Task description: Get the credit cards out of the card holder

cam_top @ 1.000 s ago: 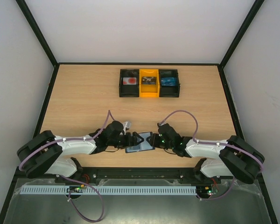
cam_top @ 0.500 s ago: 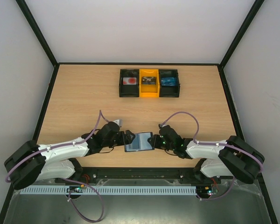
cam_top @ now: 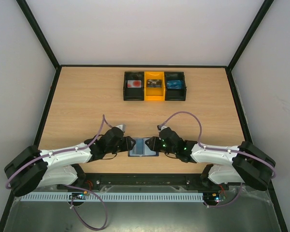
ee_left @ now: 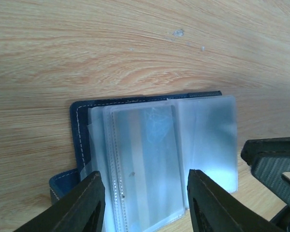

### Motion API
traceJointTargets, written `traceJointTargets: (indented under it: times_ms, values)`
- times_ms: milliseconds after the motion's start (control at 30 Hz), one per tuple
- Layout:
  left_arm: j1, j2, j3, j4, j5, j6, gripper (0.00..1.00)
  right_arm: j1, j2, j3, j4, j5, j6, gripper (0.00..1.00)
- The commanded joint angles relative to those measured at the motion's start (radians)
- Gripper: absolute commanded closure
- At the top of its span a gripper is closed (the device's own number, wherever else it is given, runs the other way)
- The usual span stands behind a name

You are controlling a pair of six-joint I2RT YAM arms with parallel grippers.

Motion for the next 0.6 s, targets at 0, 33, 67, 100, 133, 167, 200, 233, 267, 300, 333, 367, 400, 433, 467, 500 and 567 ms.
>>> traceJointTargets:
  times_ms: [0,33,67,100,133,167,200,233,267,300,333,367,400,433,467,500,567]
  values:
    - [-0.003,0.0,-0.021,-0.002,-0.015,0.004,0.54,0.028,0.04,0.048,-0.013,0.038,0.01,0.78]
    - [-0.003,0.001,-0.024,0.0,-0.016,0.003,0.55,0.036,0.054,0.055,-0.006,0.038,0.012,0.78]
    - [-0.002,0.002,-0.028,0.0,-0.016,0.001,0.56,0.043,0.069,0.063,-0.002,0.038,0.013,0.78]
    - [-0.002,0.002,-0.032,0.001,-0.017,-0.001,0.57,0.051,0.087,0.073,0.004,0.04,0.012,0.78]
    - [0.0,0.004,-0.035,0.002,-0.017,-0.001,0.58,0.058,0.109,0.08,0.007,0.043,0.012,0.78]
    - [0.001,0.005,-0.04,0.004,-0.017,-0.002,0.58,0.063,0.126,0.088,0.011,0.045,0.011,0.78]
    - [0.003,0.006,-0.044,0.005,-0.018,-0.003,0.59,0.066,0.143,0.093,0.016,0.047,0.01,0.78]
    - [0.004,0.007,-0.046,0.007,-0.018,-0.005,0.59,0.07,0.158,0.098,0.023,0.048,0.01,0.78]
    - [0.008,0.008,-0.049,0.009,-0.017,-0.007,0.6,0.073,0.177,0.103,0.028,0.047,0.009,0.78]
    - [0.01,0.01,-0.05,0.011,-0.014,-0.007,0.6,0.077,0.195,0.109,0.026,0.05,0.006,0.78]
    - [0.012,0.011,-0.052,0.014,-0.012,-0.008,0.61,0.081,0.212,0.114,0.021,0.056,0.002,0.78]
    - [0.014,0.013,-0.053,0.017,-0.009,-0.009,0.62,0.085,0.229,0.119,0.011,0.065,-0.002,0.78]
    - [0.014,0.015,-0.053,0.021,-0.006,-0.011,0.62,0.087,0.243,0.124,0.002,0.073,-0.004,0.78]
    - [0.018,0.018,-0.053,0.025,-0.002,-0.014,0.63,0.089,0.258,0.126,-0.005,0.08,-0.008,0.78]
    - [0.019,0.021,-0.055,0.029,0.005,-0.016,0.63,0.091,0.271,0.124,-0.011,0.086,-0.009,0.78]
    - [0.022,0.025,-0.056,0.036,0.014,-0.017,0.64,0.092,0.282,0.121,-0.012,0.09,-0.011,0.78]
    - [0.027,0.032,-0.058,0.05,0.032,-0.023,0.64,0.093,0.302,0.109,-0.003,0.09,-0.011,0.78]
